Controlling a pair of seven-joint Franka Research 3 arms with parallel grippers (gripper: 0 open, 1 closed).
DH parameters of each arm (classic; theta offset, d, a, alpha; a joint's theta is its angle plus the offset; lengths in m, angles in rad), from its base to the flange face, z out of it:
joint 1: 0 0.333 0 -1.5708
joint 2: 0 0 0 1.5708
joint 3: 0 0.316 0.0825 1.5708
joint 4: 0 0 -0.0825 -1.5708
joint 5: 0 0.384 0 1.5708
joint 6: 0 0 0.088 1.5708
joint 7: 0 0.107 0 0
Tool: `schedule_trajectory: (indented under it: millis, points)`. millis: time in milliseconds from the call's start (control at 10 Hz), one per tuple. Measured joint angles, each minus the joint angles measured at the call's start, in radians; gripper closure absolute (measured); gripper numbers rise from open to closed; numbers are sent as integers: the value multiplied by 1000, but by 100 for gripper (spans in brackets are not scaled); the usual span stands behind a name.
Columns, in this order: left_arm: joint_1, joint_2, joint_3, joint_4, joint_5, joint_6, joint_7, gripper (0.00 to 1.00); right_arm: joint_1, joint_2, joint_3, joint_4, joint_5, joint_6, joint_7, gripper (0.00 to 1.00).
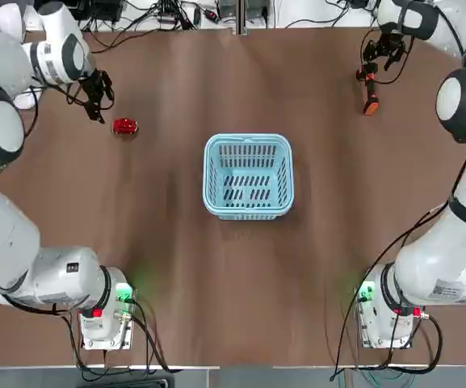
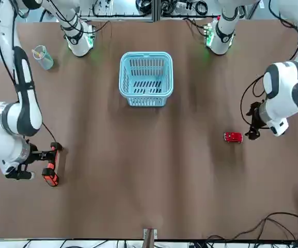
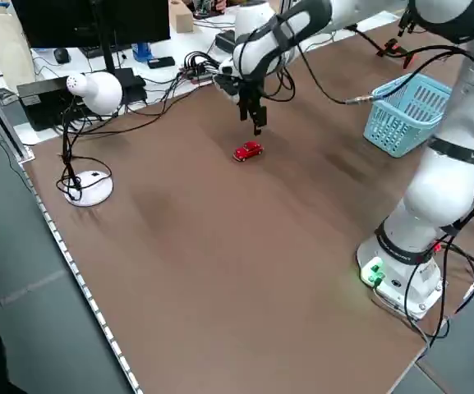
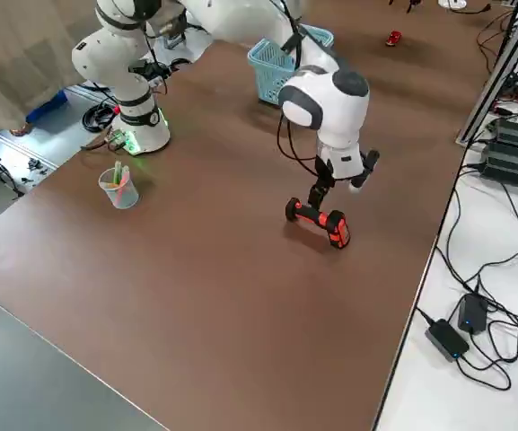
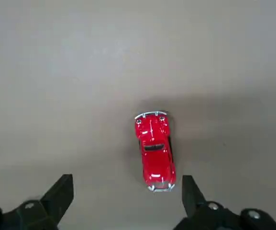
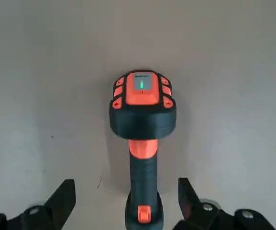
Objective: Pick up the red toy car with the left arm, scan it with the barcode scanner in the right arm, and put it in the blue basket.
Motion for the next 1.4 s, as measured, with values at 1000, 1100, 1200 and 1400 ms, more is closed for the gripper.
schedule_trajectory:
  millis: [1000, 1100, 1200, 1400]
  points:
    - [-20, 165, -8, -75, 0, 309, -34, 1, 0, 107, 0, -22, -27, 160, -3, 5]
    - [-20, 166, -8, -75, 0, 310, -35, 5, 0, 108, -1, -31, -28, 169, -3, 8]
    - [-20, 166, -8, -75, 0, 311, -36, 11, 0, 108, -1, -33, -28, 170, -4, 9]
    - [-20, 166, -8, -71, 0, 320, -39, 44, 0, 108, -1, -33, -28, 170, -4, 27]
